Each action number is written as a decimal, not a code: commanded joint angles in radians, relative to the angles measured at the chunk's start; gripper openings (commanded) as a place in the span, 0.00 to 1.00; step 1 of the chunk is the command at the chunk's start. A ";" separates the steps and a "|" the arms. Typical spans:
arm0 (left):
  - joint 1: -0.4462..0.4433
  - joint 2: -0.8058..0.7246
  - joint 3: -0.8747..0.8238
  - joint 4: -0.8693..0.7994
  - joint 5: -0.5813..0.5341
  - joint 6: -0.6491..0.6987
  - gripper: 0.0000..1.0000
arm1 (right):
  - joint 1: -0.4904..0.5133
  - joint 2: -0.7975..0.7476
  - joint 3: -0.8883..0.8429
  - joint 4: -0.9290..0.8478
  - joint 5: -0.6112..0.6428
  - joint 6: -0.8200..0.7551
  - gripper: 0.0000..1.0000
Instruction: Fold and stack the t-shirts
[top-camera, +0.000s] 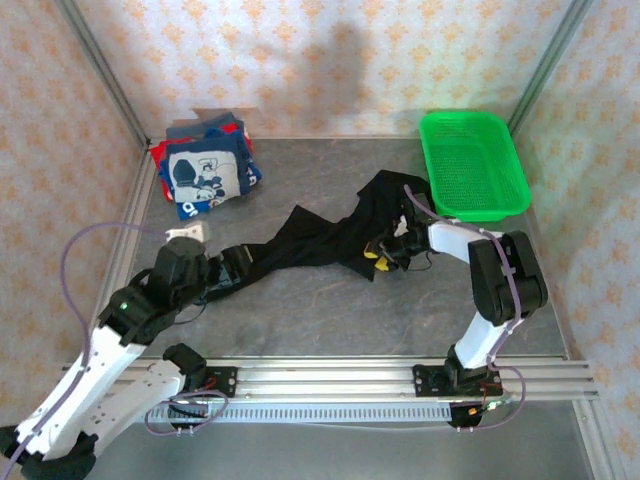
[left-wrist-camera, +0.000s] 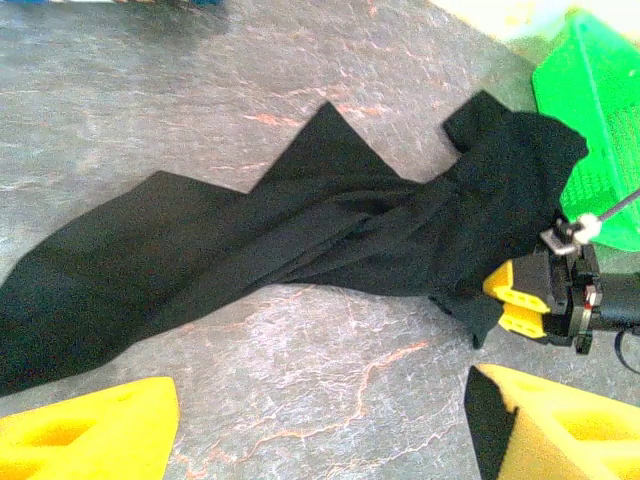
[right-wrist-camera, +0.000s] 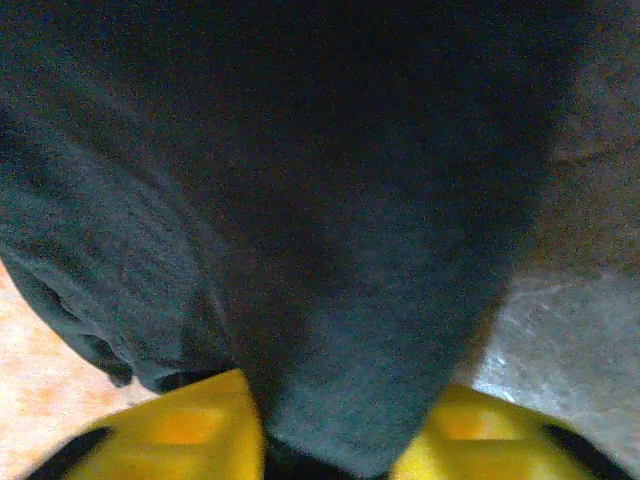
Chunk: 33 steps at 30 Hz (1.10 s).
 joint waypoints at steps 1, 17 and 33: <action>-0.006 -0.065 0.005 -0.155 -0.101 -0.047 0.76 | -0.003 -0.062 -0.041 0.008 -0.045 0.000 0.21; -0.006 0.038 -0.003 -0.094 -0.067 0.007 0.75 | 0.000 -0.400 0.194 -0.663 0.601 -0.355 0.05; -0.008 0.373 -0.147 0.241 0.141 -0.043 0.75 | 0.156 -0.685 -0.032 -0.698 0.809 -0.050 0.44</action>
